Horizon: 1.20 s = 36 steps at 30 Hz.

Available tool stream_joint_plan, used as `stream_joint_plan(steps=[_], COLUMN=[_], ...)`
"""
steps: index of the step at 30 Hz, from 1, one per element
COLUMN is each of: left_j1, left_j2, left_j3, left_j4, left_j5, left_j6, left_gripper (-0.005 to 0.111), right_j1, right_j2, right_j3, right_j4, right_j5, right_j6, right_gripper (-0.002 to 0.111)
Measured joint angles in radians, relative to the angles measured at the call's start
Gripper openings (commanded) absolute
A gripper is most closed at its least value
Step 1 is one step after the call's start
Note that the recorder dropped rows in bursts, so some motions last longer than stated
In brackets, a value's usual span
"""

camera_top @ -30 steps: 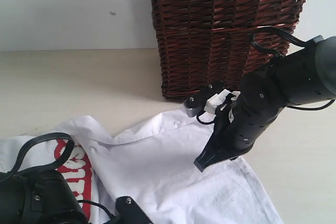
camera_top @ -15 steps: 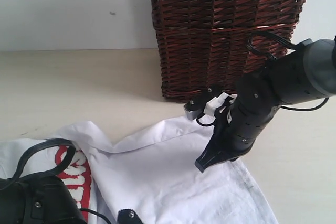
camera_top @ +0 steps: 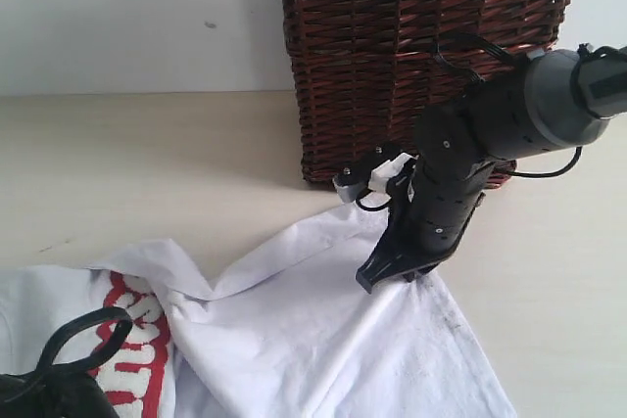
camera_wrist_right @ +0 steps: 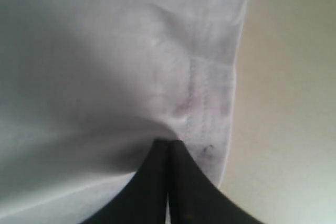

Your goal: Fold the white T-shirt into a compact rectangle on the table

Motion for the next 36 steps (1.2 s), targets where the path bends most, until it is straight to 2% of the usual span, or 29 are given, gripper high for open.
stream_joint_plan(steps=[8,12,15,18,21,26,31,36], left_j1=[-0.004,-0.005,-0.005,0.002,0.04,0.142,0.224,0.267], left_j2=[-0.031,-0.116,-0.204,-0.302,-0.383,-0.468,-0.491,-0.492], left_j3=[0.001,0.006,0.006,0.006,0.006,0.006,0.021,0.054], left_j4=[-0.004,-0.002,0.018,0.021,0.029,0.055,0.063,0.067], left_j5=[-0.085,-0.138,-0.25,-0.304,-0.336,-0.339,-0.325,-0.327], left_j6=[0.023,0.025,0.025,0.023,0.001,-0.05,-0.071,-0.075], left_gripper=[0.0,0.0,0.0,0.0,0.0,0.0,0.0,0.0], right_j1=[-0.053,-0.053,-0.053,-0.053,-0.053,-0.057,-0.111,-0.175], right_j2=[0.004,0.004,0.004,0.004,0.004,0.006,0.012,0.012], right_j3=[-0.01,-0.011,-0.016,-0.016,-0.016,-0.016,-0.016,-0.016], right_j4=[-0.017,-0.025,-0.05,-0.079,-0.108,-0.207,-0.262,-0.265], right_j5=[0.028,0.058,0.122,0.163,0.197,0.243,0.266,0.266], right_j6=[0.008,0.01,0.023,0.045,0.069,0.174,0.246,0.262], right_gripper=[0.0,0.0,0.0,0.0,0.0,0.0,0.0,0.0])
